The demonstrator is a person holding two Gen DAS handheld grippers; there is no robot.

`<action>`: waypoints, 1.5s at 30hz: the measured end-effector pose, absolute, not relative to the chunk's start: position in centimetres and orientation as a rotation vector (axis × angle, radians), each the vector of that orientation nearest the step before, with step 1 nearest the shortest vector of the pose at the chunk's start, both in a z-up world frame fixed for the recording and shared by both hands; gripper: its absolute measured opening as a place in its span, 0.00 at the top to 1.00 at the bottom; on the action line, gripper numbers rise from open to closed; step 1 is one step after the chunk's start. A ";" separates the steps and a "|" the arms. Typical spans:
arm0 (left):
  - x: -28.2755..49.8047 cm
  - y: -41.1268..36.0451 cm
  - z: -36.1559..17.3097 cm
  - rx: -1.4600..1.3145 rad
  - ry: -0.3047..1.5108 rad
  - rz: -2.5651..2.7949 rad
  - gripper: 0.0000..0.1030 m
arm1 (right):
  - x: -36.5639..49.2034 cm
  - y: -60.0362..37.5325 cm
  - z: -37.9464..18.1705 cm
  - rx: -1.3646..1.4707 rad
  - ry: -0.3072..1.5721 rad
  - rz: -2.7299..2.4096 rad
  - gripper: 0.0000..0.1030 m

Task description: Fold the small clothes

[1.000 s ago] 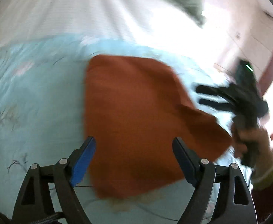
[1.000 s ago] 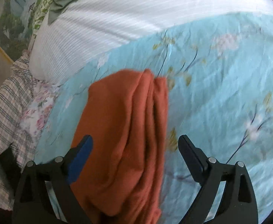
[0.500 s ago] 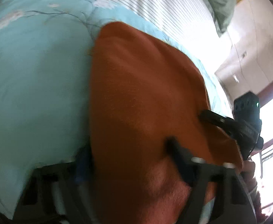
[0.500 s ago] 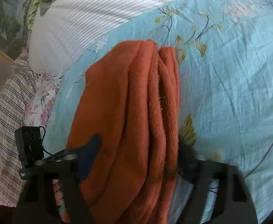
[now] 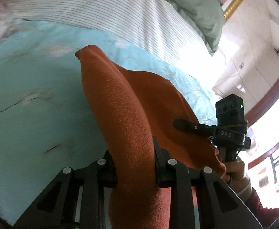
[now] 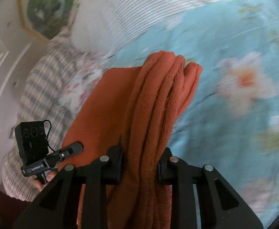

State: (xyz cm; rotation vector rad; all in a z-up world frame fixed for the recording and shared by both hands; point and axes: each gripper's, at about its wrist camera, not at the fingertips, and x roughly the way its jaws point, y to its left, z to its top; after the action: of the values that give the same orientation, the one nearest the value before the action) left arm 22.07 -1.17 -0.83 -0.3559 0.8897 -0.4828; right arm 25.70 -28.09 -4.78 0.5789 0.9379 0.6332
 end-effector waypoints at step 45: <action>20.6 7.5 -1.4 -0.439 0.810 -0.364 0.81 | 23.8 -22.5 -3.3 0.372 0.915 0.423 0.62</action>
State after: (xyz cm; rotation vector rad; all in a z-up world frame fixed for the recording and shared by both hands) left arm 20.57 7.52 -1.36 -0.4389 0.8095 -0.3638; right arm 23.83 -22.48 -3.31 0.3718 0.9150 0.4228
